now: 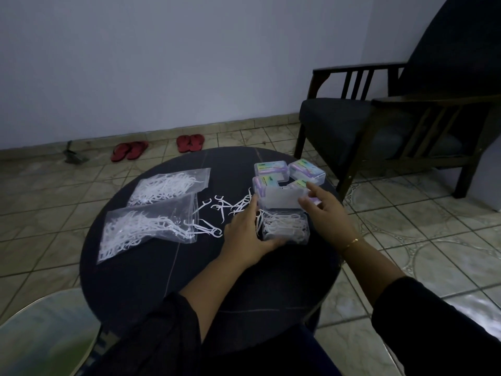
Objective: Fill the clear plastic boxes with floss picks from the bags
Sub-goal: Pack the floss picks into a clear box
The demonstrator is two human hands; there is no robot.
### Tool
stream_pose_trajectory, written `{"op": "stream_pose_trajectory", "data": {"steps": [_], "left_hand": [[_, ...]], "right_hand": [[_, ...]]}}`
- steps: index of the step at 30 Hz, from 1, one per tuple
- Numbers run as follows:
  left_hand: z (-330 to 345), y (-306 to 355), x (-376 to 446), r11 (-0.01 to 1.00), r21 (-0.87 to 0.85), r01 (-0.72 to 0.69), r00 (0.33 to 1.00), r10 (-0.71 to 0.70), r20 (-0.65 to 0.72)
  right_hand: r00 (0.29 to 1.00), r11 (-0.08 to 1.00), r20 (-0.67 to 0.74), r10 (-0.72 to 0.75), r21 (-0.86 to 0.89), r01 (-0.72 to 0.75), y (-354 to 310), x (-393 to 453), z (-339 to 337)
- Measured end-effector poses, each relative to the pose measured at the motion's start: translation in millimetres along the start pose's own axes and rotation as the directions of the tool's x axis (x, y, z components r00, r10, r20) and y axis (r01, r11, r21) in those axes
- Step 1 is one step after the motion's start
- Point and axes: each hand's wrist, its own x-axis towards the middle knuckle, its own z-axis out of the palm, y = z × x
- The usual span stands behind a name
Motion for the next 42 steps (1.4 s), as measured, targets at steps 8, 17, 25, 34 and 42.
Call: {"op": "stream_pose_trajectory", "data": {"steps": [8,17,25,34,42], "left_hand": [[-23.9,-20.2,-9.2,0.993,0.12,0.018,1.0,-0.015,-0.025],[-75.1,-41.7,2.6,0.826,0.548,-0.132,0.986,0.052,0.158],[-84.0,-44.3,32.7,0.469,0.835,-0.289,0.951,0.041,0.306],[-82.2,-48.1,65.7,0.442,0.837,-0.322,0.938,0.033,0.344],[-86.5,-51.7,90.7,0.528,0.779,-0.338,0.878,-0.121,0.463]], "right_hand": [[0.955,0.932,-0.236,-0.182,-0.352,0.091,-16.0,-2.0,21.5],[0.882,0.488,0.313,-0.351,-0.743,0.458,-61.3,15.3,58.5],[0.787,0.124,0.615,-0.045,-0.778,0.616,-76.9,50.3,95.5],[0.754,-0.006,0.655,0.038,-0.755,0.656,-73.6,67.8,119.8],[0.75,0.055,0.661,-0.034,-0.748,0.662,-74.0,73.0,118.6]]}}
